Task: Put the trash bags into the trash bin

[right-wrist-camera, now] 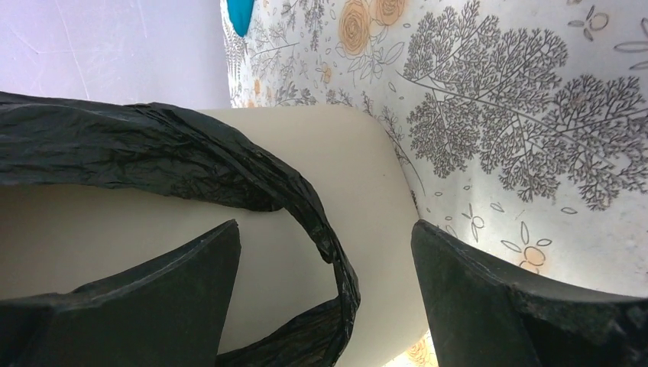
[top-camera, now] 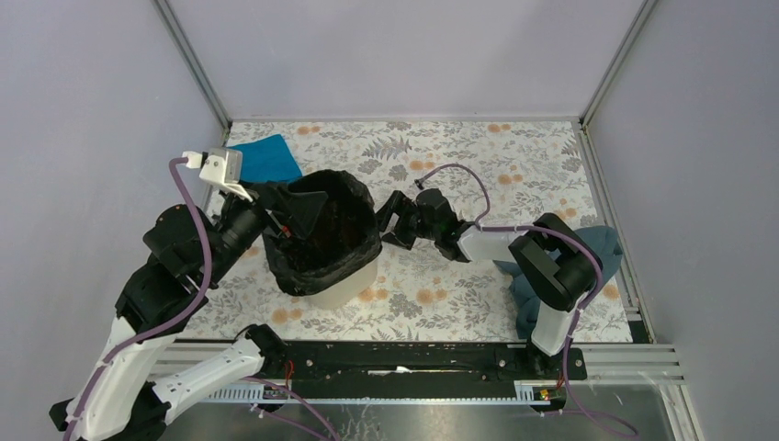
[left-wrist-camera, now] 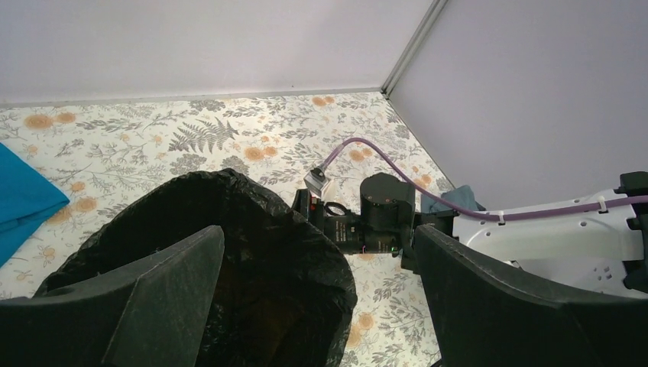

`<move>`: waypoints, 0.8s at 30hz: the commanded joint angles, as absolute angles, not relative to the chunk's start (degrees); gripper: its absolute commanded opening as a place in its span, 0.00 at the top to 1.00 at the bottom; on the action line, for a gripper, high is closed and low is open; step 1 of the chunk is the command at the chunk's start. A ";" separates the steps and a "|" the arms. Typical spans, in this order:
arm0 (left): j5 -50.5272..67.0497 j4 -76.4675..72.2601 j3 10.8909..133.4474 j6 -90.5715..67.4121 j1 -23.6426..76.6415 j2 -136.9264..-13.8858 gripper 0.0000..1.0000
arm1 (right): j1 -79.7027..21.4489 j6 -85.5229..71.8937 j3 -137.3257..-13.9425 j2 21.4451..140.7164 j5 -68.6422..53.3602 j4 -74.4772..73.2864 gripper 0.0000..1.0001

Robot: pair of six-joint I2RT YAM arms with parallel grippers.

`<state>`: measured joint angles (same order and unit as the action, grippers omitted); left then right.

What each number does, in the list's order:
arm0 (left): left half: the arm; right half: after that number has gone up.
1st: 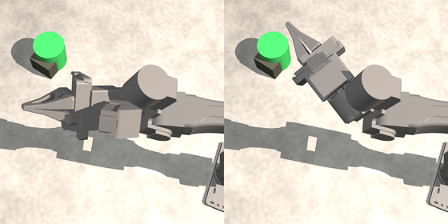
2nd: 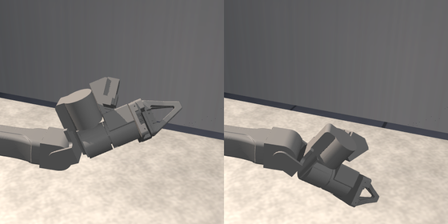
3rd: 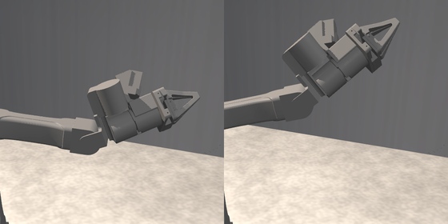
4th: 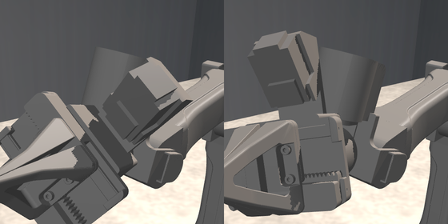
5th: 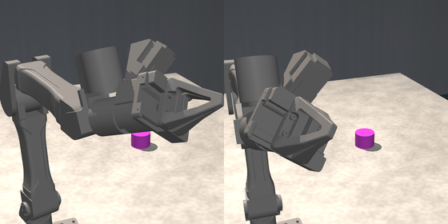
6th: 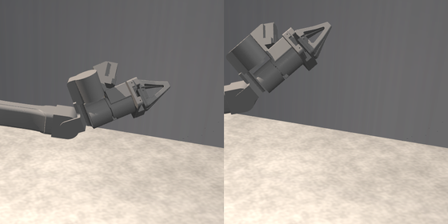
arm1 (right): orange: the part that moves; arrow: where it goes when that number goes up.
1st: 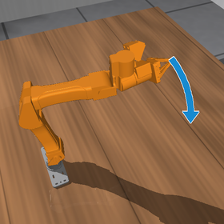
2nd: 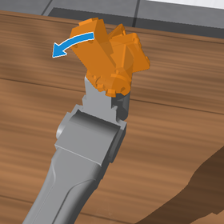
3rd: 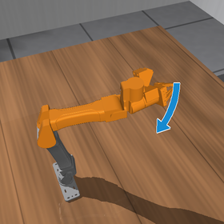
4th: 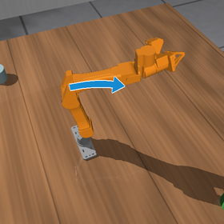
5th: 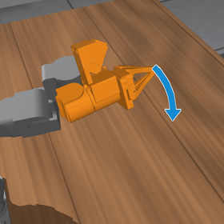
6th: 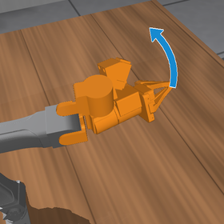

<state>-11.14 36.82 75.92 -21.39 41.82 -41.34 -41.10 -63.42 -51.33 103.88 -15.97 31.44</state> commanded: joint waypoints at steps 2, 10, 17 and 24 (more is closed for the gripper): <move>-10.70 35.85 75.00 -21.53 41.56 -40.19 0.01 | -42.54 -64.78 -50.01 101.19 -11.41 33.81 0.11; -10.02 34.80 74.33 -22.96 41.52 -39.85 0.01 | -48.65 -67.88 -48.97 100.70 -4.66 35.78 0.11; -9.98 34.89 74.07 -24.28 41.56 -39.15 0.01 | -52.78 -67.56 -46.41 97.00 -0.27 36.91 0.11; -9.83 35.15 75.59 -25.00 41.57 -39.96 0.01 | -53.14 -45.78 -44.43 85.09 2.09 22.25 0.06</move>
